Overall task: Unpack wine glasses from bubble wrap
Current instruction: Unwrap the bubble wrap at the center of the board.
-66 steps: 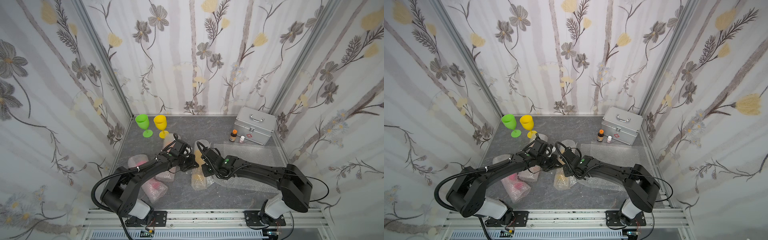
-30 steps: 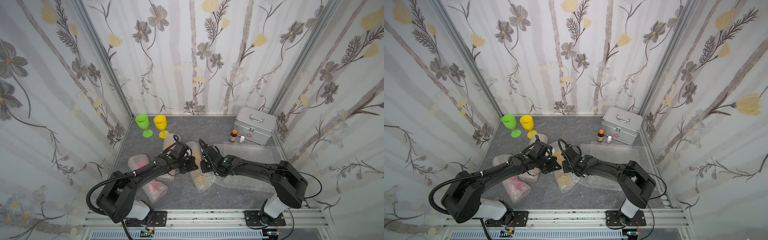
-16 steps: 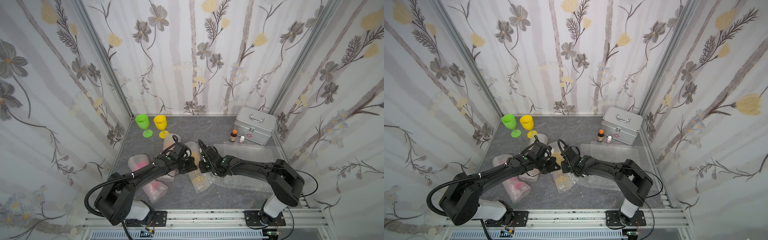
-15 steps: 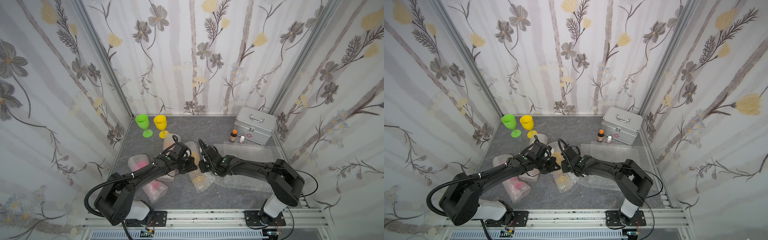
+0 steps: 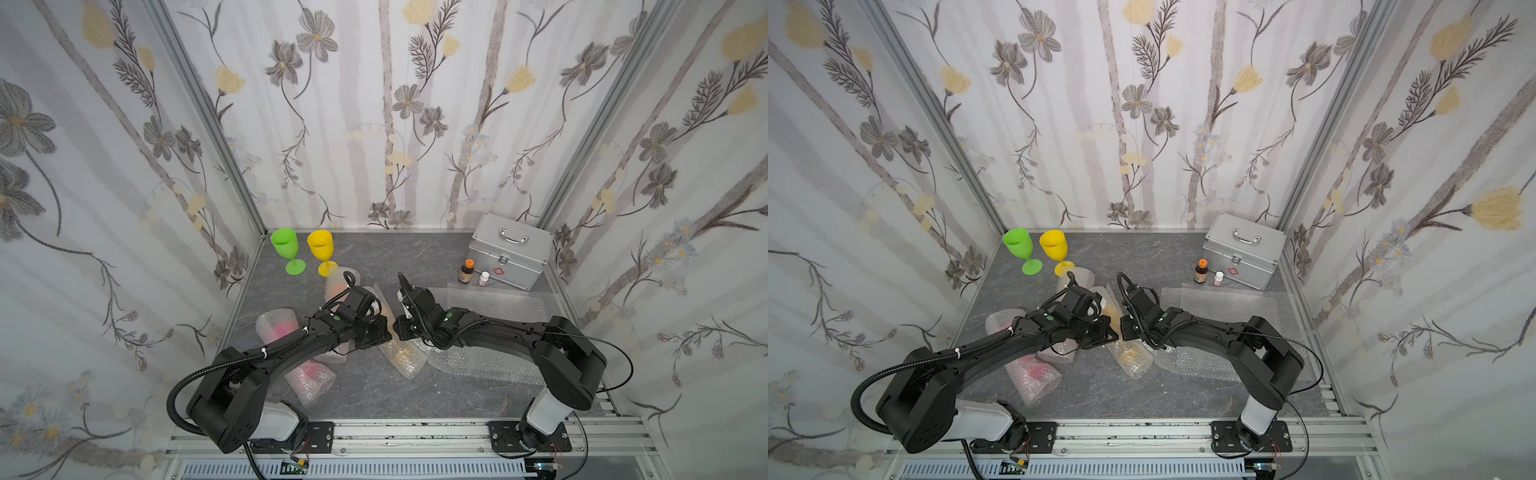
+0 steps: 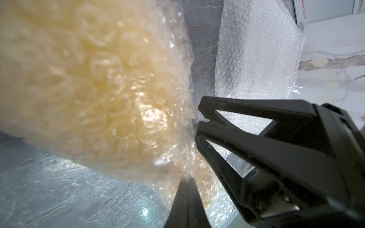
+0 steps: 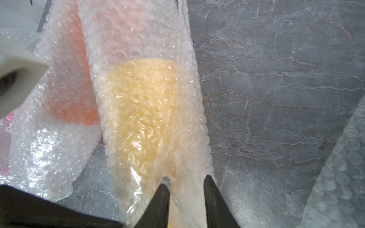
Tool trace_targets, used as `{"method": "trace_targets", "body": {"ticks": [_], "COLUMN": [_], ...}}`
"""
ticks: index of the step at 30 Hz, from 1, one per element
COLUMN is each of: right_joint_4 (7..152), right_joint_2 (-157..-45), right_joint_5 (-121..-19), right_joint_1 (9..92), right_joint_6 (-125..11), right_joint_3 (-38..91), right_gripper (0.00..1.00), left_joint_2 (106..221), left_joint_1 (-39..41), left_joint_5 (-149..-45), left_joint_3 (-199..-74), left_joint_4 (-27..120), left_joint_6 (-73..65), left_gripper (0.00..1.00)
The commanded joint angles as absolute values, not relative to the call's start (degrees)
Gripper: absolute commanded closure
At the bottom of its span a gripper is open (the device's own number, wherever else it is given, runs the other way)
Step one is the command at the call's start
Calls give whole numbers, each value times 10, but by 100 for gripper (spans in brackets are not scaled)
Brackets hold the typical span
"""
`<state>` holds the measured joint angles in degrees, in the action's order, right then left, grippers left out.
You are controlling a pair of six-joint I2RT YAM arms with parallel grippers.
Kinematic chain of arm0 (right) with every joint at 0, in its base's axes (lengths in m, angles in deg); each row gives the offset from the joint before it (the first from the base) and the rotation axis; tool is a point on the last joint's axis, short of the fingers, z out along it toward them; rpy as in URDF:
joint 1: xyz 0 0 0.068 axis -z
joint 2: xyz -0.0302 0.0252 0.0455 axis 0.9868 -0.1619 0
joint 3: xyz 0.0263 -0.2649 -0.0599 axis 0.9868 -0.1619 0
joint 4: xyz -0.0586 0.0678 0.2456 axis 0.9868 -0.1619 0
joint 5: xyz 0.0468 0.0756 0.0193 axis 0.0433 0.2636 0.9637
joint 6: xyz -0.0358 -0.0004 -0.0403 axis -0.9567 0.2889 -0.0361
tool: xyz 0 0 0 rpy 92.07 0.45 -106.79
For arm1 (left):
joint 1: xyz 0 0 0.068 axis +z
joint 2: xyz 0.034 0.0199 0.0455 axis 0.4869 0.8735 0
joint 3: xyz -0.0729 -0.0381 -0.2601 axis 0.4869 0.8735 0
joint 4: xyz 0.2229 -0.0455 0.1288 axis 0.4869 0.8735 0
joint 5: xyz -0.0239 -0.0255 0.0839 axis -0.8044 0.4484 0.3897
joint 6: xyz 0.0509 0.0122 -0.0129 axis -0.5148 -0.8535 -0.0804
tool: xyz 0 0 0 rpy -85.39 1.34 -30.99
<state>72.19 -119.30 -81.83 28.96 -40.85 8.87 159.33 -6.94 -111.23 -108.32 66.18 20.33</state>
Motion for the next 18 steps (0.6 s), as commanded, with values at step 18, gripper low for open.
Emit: {"method": "trace_targets", "body": {"ticks": [18], "right_joint_4": [760], "right_joint_2": [-1210], "right_joint_5": [-800], "right_joint_1": [300], "right_joint_6": [-400], "right_joint_3": [115], "right_gripper": [69], "left_joint_2": [1587], "left_joint_1": [-70], "left_joint_5": [-1081], "left_joint_3": [-1067], "left_joint_4": [685], "left_joint_6": [189], "left_gripper": [100]}}
